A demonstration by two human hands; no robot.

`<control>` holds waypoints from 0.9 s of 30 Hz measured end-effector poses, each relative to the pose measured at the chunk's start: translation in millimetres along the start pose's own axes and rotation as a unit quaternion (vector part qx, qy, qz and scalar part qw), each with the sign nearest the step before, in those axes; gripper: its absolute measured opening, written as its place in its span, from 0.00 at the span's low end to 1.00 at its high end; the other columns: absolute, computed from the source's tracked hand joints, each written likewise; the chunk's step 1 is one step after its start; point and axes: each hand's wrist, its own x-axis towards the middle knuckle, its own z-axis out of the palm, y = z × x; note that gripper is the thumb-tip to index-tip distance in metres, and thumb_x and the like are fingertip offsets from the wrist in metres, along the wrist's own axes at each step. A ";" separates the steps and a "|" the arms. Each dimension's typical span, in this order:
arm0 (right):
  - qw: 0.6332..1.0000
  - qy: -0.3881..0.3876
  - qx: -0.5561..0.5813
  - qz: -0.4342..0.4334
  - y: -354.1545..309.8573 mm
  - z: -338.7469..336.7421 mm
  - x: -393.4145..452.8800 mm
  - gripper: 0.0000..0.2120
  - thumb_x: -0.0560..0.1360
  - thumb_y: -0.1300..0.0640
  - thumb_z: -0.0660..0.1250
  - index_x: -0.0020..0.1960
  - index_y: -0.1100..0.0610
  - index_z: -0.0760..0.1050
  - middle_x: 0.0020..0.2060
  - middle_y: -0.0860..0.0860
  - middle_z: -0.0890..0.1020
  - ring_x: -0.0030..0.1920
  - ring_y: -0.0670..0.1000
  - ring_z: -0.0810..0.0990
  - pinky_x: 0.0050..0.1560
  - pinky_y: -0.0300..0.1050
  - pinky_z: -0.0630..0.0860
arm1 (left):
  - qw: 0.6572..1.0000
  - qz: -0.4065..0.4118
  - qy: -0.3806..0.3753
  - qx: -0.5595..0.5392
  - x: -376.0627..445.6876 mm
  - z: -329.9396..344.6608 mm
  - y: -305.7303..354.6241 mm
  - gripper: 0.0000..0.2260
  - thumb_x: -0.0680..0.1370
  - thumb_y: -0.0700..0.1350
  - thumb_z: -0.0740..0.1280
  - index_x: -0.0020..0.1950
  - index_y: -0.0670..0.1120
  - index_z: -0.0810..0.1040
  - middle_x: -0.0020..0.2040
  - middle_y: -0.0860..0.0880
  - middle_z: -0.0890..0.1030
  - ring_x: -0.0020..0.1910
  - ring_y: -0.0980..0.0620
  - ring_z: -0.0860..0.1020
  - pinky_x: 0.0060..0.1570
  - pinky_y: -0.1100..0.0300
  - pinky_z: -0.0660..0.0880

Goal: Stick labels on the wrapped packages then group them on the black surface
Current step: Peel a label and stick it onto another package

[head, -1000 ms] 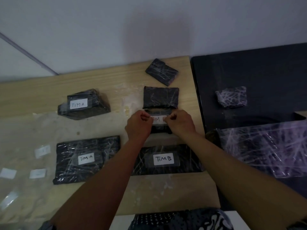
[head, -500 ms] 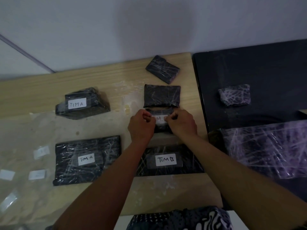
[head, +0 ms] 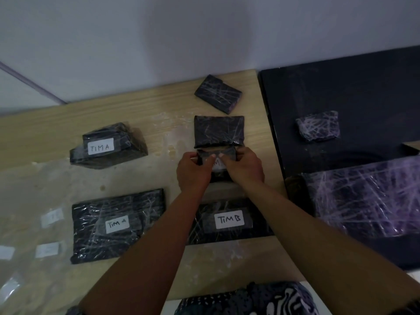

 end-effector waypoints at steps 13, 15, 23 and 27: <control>0.996 -0.040 0.072 0.017 17.6 -2.7 29.8 0.10 0.71 0.47 0.76 0.48 0.51 0.82 0.51 0.47 0.84 0.54 0.51 0.82 0.61 0.52 0.78 | 0.979 -0.095 -0.054 -0.173 21.2 -7.6 -17.5 0.14 0.70 0.47 0.78 0.53 0.46 0.83 0.48 0.48 0.84 0.49 0.50 0.82 0.56 0.52 0.80; 0.996 -0.044 0.077 0.011 18.1 -5.9 29.6 0.10 0.74 0.51 0.74 0.53 0.54 0.83 0.55 0.49 0.83 0.57 0.52 0.80 0.64 0.50 0.76 | 0.977 -0.098 -0.061 -0.182 23.1 -9.2 -22.3 0.14 0.71 0.47 0.78 0.54 0.46 0.84 0.49 0.47 0.84 0.49 0.50 0.82 0.56 0.50 0.80; 0.999 -0.016 -0.005 -0.032 5.5 -0.1 6.2 0.18 0.76 0.38 0.66 0.56 0.50 0.79 0.50 0.48 0.83 0.51 0.52 0.81 0.51 0.45 0.77 | 0.999 -0.034 -0.015 -0.033 6.5 2.0 -3.4 0.26 0.69 0.63 0.74 0.58 0.48 0.76 0.52 0.50 0.80 0.50 0.51 0.79 0.53 0.55 0.77; 0.997 0.012 -0.067 -0.034 5.5 12.6 3.5 0.24 0.73 0.35 0.67 0.62 0.49 0.73 0.56 0.50 0.81 0.54 0.55 0.81 0.52 0.49 0.78 | 1.000 -0.020 -0.004 -0.021 4.6 6.2 -3.3 0.24 0.71 0.60 0.74 0.58 0.46 0.75 0.52 0.48 0.80 0.49 0.49 0.78 0.50 0.57 0.75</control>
